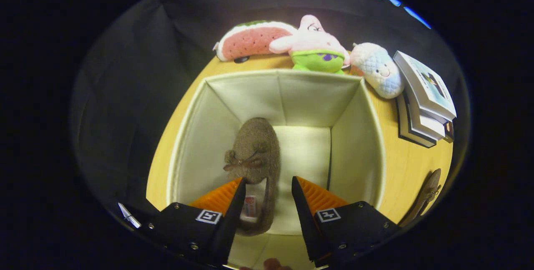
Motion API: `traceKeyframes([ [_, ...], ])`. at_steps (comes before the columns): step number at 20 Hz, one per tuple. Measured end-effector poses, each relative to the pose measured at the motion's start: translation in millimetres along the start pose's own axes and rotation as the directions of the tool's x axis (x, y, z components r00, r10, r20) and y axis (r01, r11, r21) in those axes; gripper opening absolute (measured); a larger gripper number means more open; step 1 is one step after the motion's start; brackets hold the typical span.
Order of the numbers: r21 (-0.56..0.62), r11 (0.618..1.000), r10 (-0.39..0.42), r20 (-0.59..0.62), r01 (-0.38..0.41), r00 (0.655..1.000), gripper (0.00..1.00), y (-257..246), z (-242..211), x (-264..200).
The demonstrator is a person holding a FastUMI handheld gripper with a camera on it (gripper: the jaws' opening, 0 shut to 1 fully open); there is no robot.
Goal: Open the storage box then place both shoes into the box .Put the left shoe in first, then the right shoe, with the right side of both shoes facing outward in a uniform manner.
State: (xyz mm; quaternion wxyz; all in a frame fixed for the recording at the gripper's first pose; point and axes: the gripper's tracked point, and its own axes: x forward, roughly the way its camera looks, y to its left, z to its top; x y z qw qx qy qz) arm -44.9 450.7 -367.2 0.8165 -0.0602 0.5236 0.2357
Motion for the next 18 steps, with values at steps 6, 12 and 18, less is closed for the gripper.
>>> traceKeyframes([
  [6,0.002,0.990,0.137,0.160,-0.139,0.978,0.77,-4,37,-85],
  [12,-0.023,0.988,0.150,0.298,-0.150,0.943,0.77,-79,39,-141],
  [18,0.063,0.989,0.106,0.347,-0.136,0.932,0.77,-149,29,-164],
])
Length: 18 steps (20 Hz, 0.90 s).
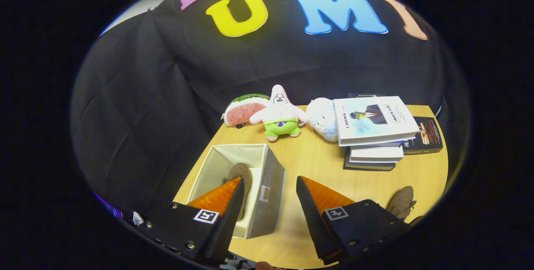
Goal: Open the storage box then place both shoes into the box .Put the left shoe in first, then the right shoe, with the right side of both shoes facing outward in a uniform manner.
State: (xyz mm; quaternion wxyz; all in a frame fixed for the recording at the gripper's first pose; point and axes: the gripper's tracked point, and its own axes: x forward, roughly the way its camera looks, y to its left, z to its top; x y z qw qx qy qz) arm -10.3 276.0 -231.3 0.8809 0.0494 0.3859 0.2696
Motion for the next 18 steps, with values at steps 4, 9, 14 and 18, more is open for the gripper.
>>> traceKeyframes([
  [4,-0.010,0.999,-0.051,0.043,0.052,0.998,0.77,-57,-11,-23],
  [9,0.020,0.992,-0.128,0.054,0.127,0.990,0.77,-120,-39,-51],
  [14,0.064,0.974,-0.219,0.035,0.216,0.975,0.77,-178,-68,-74],
  [18,0.120,0.947,-0.298,-0.023,0.298,0.954,0.77,-231,-101,-86],
])
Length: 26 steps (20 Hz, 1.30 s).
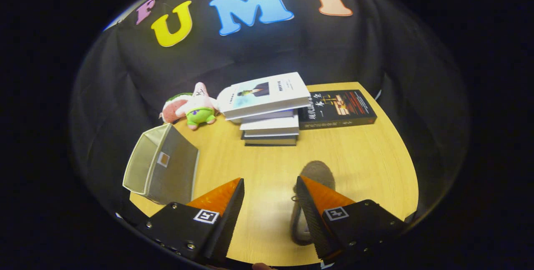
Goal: Open the storage box then place both shoes into the box .Put the left shoe in first, then the right shoe, with the right side of both shoes facing outward in a uniform manner.
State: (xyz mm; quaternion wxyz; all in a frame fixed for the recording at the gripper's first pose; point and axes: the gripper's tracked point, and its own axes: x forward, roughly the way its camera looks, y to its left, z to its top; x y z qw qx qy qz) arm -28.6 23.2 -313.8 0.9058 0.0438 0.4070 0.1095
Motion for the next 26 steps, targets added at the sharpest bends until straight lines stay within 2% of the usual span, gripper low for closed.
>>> traceKeyframes([
  [3,0.007,0.999,-0.048,-0.044,0.048,0.998,0.77,-35,-20,1],
  [7,0.005,0.997,-0.071,-0.119,0.072,0.990,0.77,-65,-48,8],
  [11,-0.016,0.996,-0.092,-0.231,0.090,0.969,0.77,-87,-80,25],
  [15,-0.067,0.990,-0.143,-0.303,0.128,0.942,0.77,-106,-95,52],
  [16,-0.073,0.991,-0.134,-0.317,0.116,0.939,0.77,-106,-96,60],
  [17,-0.075,0.991,-0.127,-0.329,0.109,0.936,0.72,-106,-96,60],
  [20,-0.010,0.989,-0.144,-0.347,0.150,0.927,0.05,-107,-92,66],
  [22,0.025,0.990,-0.120,-0.367,0.139,0.923,0.00,-102,-95,63],
  [26,0.101,0.991,-0.047,-0.358,0.089,0.932,0.00,-68,-73,44],
])
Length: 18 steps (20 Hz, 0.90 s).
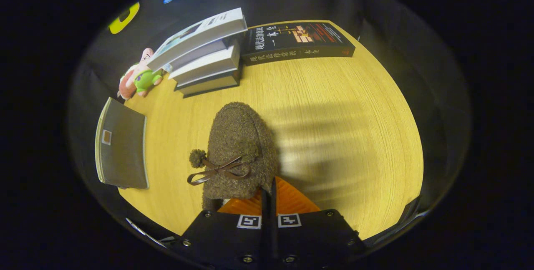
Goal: Open the storage box then place both shoes into the box .Put the left shoe in first, then the right shoe, with the right side of both shoes facing outward in a uniform manner.
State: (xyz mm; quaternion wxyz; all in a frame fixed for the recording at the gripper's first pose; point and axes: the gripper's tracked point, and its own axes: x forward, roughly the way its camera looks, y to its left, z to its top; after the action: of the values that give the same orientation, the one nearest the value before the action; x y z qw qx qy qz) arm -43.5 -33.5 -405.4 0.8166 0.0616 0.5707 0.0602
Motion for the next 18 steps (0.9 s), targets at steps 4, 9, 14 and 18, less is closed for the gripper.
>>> traceKeyframes([
  [4,0.022,0.995,0.095,0.023,-0.096,0.995,0.00,65,21,-37],
  [9,-0.086,0.987,0.142,0.077,-0.135,0.987,0.00,147,48,-69],
  [14,-0.159,0.974,0.177,0.091,-0.161,0.980,0.00,216,55,-84],
  [18,-0.215,0.955,0.228,0.094,-0.203,0.969,0.00,276,60,-91],
])
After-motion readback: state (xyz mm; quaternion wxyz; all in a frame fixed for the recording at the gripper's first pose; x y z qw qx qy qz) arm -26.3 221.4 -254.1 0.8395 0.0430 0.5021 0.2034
